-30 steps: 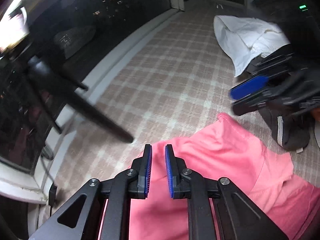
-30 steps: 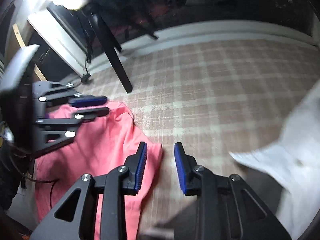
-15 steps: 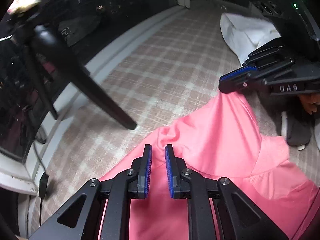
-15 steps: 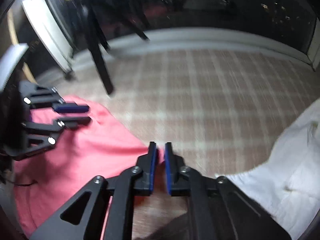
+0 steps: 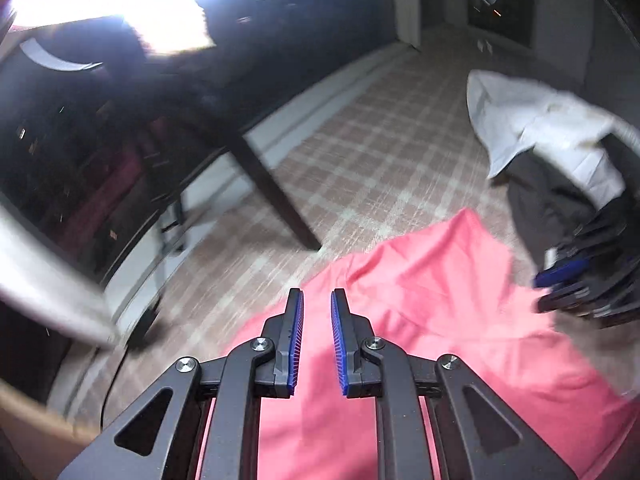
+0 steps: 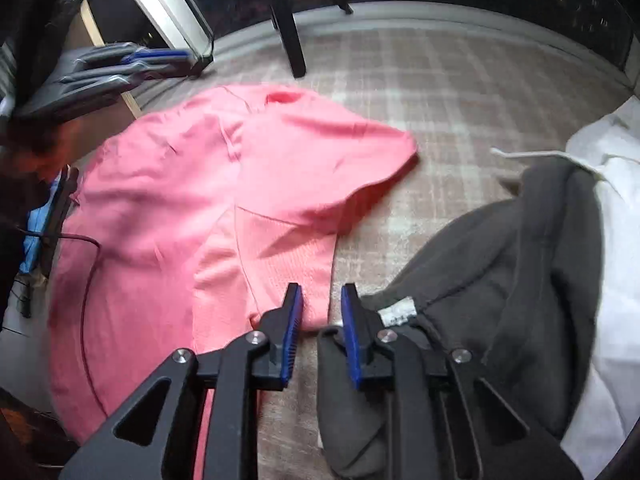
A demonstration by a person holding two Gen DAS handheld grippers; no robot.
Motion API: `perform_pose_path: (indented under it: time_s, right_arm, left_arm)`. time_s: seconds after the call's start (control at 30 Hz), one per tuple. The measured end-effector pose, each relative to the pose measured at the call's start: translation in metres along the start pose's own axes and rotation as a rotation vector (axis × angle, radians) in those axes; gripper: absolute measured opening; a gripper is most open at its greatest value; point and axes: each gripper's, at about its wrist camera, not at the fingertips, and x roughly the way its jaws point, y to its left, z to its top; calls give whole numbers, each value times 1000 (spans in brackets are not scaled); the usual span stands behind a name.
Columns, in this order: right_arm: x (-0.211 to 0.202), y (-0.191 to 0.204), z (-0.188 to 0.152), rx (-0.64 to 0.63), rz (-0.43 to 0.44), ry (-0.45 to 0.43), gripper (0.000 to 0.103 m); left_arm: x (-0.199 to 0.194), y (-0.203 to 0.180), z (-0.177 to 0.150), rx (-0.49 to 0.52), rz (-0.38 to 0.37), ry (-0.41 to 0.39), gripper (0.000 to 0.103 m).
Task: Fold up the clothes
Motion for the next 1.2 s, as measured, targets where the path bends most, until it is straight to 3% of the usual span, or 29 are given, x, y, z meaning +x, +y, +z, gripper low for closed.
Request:
perform_pose_path:
  time_s: [0.1,0.23,0.43,0.5,0.57,0.67,0.73,0.83,1.0,1.2]
  right_arm:
    - [-54,-3,-6,73,66,-136,20]
    - [-128,1,-26,92,106,-264,20]
    - [-183,24,-62,69,165,-326,20]
    - [-198,31,-80,65,175,-322,20]
    - [-212,37,-104,67,186,-307,21]
    - [-215,50,-149,94,163,-261,32]
    - [-203,60,-185,124,149,-206,32]
    - [-174,77,-229,151,60,-113,32]
    - [-130,107,-289,150,-30,36,32]
    - [-126,125,-312,166,-101,48,32]
  left_arm:
    - [-72,10,-34,-92,24,-37,16]
    - [-167,21,-102,-222,140,-49,19]
    - [-288,19,-230,-423,342,4,19]
    - [-324,17,-280,-512,387,29,19]
    - [-344,13,-319,-578,385,63,23]
    - [-352,-9,-386,-654,354,137,25]
    - [-337,-24,-420,-701,275,174,25]
    - [-298,-48,-456,-702,157,240,25]
    - [-262,-76,-483,-623,96,292,25]
    - [-257,-86,-493,-607,69,255,26]
